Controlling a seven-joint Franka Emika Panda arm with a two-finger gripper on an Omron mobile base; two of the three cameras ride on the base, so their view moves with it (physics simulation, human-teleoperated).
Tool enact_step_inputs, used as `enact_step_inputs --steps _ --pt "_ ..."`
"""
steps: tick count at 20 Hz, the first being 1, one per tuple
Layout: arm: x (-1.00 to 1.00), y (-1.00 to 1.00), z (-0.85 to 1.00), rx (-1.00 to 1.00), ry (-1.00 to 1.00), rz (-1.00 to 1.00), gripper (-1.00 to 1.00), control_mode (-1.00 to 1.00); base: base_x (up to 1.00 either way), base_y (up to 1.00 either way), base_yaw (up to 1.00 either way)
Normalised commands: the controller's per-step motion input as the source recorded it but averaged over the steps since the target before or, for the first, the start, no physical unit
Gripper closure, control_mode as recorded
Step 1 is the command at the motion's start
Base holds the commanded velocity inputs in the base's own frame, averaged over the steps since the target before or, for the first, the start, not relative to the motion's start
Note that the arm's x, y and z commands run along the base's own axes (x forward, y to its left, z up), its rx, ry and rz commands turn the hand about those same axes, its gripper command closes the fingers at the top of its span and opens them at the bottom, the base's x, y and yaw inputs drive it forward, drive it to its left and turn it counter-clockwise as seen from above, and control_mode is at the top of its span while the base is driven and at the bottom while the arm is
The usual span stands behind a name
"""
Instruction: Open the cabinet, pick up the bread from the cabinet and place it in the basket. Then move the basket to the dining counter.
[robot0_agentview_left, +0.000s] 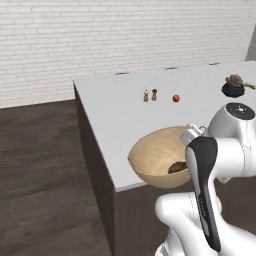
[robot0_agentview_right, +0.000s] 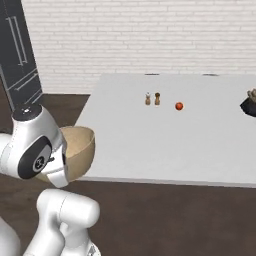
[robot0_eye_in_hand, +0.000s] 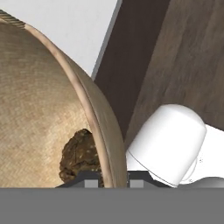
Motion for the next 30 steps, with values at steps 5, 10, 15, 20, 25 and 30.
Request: enact_step_inputs --steps 5,10,15,20,25,30 --pt "0.0 0.0 0.0 0.0 0.0 0.0 1.0 1.0 0.24 -0.1 0.3" --pt "0.0 0.0 0.0 0.0 0.0 0.0 1.0 1.0 0.13 -0.29 0.15" --pt "0.0 0.0 0.0 0.0 0.0 0.0 1.0 1.0 0.46 -0.34 0.16" --pt "0.4 -0.2 -0.03 0.07 0.0 0.1 1.0 -1.0 0.32 -0.23 0.13" --pt "1.0 -0.77 -0.15 0.23 0.0 0.29 1.0 -1.0 0.0 0.0 0.0" --pt "1.0 -0.59 -0.49 0.12 0.0 0.24 1.0 -1.0 0.0 0.0 0.0"
